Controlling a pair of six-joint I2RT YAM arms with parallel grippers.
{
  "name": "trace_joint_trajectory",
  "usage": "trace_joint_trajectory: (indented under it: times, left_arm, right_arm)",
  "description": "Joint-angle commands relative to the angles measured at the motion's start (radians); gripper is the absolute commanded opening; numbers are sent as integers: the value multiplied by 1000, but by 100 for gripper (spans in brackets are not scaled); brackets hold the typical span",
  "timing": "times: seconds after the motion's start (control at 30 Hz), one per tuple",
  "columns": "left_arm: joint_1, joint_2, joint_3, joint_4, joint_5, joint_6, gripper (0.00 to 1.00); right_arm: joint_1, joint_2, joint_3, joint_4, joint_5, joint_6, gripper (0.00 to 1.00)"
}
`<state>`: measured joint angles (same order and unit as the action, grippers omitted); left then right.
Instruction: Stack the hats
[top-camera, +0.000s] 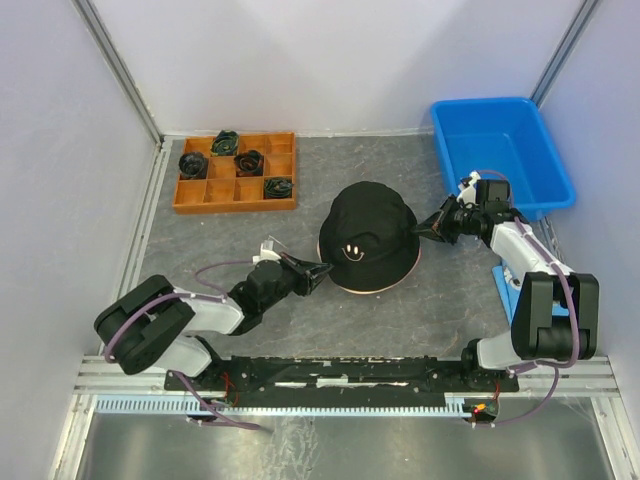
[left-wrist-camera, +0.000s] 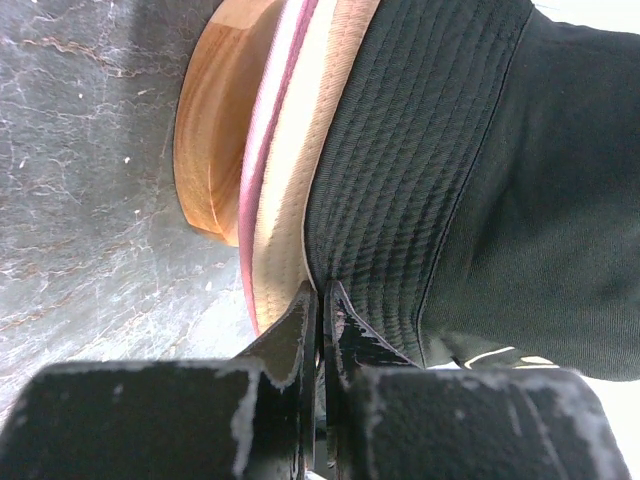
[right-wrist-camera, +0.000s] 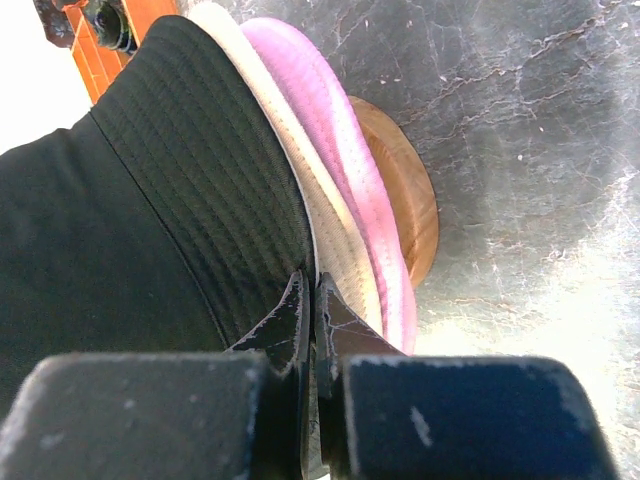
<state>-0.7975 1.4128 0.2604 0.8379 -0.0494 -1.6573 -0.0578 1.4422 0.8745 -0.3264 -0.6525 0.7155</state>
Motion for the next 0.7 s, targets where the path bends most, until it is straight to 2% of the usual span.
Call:
trace_joint_trajectory:
  times: [0.0,0.33,0.43,0.5,0.67]
  left_arm:
    - [6,38,-1,-82,31,60,3]
    - [21,16,57,-119,59,117,5]
    - [21,-4,108,-168,68,157,15]
    - [23,-15,123,-180,67,165,27]
    - [24,-59,113,-217,51,145,42]
  right_arm:
    - [-16,44,-2,-115,172,-100,0]
    - [-15,59,12,-120,167,-125,1]
    - [-15,32,26,-126,165,-126,22]
    - [-14,17,37,-134,166,-128,30]
    - [-16,-16,40,-131,158,-116,40]
